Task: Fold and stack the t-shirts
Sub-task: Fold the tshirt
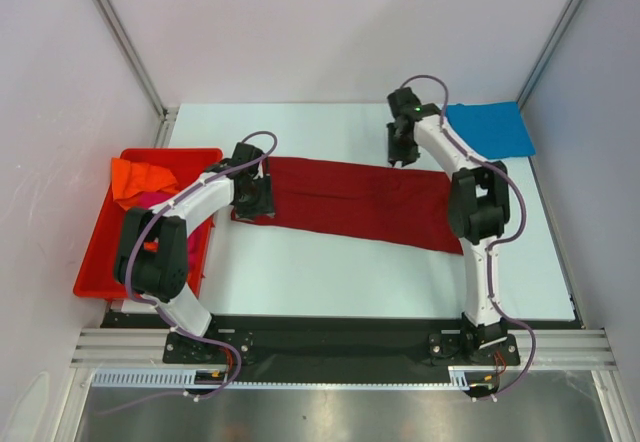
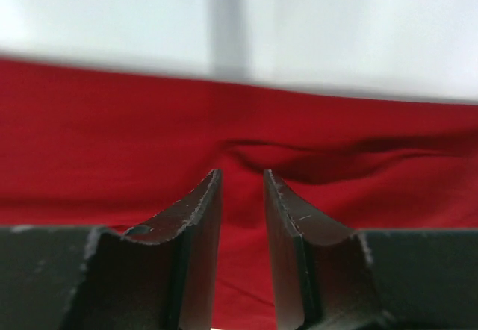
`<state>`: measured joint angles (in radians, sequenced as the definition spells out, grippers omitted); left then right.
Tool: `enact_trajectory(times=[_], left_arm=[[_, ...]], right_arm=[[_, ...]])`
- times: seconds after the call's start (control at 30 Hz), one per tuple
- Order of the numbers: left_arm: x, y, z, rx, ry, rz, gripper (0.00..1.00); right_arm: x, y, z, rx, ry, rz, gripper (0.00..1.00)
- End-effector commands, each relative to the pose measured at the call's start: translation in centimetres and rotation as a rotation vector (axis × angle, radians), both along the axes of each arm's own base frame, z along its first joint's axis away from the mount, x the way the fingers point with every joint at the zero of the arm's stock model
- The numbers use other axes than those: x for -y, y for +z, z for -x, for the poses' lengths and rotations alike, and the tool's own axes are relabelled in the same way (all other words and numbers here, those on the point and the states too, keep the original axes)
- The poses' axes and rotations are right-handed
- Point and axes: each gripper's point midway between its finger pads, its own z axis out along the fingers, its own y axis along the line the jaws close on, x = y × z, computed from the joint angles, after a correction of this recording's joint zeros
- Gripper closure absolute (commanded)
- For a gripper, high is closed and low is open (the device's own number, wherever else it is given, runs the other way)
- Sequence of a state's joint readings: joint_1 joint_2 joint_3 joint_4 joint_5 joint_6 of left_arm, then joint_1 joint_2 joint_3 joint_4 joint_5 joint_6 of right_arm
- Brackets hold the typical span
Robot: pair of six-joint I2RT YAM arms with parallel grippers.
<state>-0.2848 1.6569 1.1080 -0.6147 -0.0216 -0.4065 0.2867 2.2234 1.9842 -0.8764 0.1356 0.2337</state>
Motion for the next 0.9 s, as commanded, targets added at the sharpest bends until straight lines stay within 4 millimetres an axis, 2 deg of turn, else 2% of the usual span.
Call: enact_trajectory(times=[0.0, 0.27, 0.63, 0.73, 0.87], left_arm=[[0.1, 1.3, -0.8, 0.044, -0.006, 0.017, 0.42], [-0.2, 1.0, -0.1, 0.037, -0.007, 0.011, 0.42], [-0.3, 1.1, -0.3, 0.036, -0.004, 0.009, 0.42], [-0.3, 1.2, -0.4, 0.04, -0.004, 0.008, 0.42], [-0.1, 1.2, -0.4, 0.04, -0.005, 0.012, 0.42]], right_arm=[[-2.8, -0.8, 0.0, -0.022, 0.0, -0.059, 0.66], [-3.0, -3.4, 0.3, -0.065, 0.024, -0.023, 0.66], [-2.7, -5.1, 1.1, -0.106, 0.04, 0.001, 0.68], [-3.2, -4.7, 1.2, -0.089, 0.046, -0.007, 0.78], [-3.8, -3.5, 0.5, -0.048, 0.049, -0.019, 0.97]])
